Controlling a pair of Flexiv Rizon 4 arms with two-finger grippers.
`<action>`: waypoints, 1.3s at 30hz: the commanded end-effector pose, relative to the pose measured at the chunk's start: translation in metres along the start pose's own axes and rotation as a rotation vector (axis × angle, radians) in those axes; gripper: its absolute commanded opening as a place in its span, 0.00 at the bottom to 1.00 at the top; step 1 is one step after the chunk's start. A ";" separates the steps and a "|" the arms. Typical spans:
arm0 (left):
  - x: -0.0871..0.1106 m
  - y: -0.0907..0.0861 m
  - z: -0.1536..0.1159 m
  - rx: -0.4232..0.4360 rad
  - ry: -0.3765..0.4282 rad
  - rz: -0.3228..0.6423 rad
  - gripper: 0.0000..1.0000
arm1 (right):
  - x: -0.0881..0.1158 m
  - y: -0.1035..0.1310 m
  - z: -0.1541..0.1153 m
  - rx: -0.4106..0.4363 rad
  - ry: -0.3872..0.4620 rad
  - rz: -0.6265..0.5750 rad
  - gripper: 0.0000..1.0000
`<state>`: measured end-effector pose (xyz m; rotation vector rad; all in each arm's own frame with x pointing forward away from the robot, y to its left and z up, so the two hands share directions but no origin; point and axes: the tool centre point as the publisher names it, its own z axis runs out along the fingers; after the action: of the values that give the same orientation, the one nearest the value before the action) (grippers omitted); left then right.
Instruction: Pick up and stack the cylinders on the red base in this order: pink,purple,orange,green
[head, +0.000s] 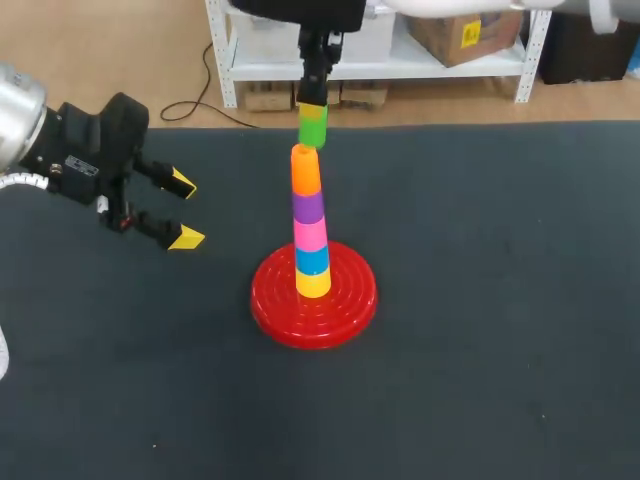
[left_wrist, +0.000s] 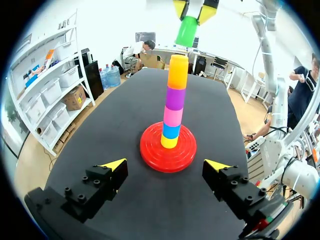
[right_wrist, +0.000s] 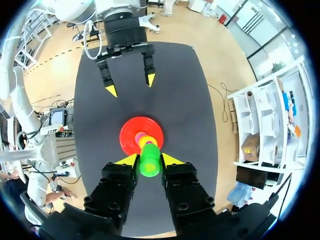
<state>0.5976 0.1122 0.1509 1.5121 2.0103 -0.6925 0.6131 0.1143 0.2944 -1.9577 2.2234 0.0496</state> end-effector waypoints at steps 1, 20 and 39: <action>0.001 0.000 0.000 -0.001 -0.002 0.001 1.00 | -0.004 0.001 0.004 -0.008 0.008 -0.005 0.00; 0.001 0.000 0.000 -0.001 -0.002 0.001 1.00 | -0.008 -0.001 0.018 -0.016 0.052 -0.020 0.00; 0.001 0.000 0.000 -0.001 -0.002 0.001 1.00 | -0.015 -0.005 0.026 -0.030 0.113 -0.050 0.00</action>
<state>0.5976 0.1122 0.1509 1.5121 2.0103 -0.6925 0.6177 0.1290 0.2746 -2.0721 2.2424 -0.0411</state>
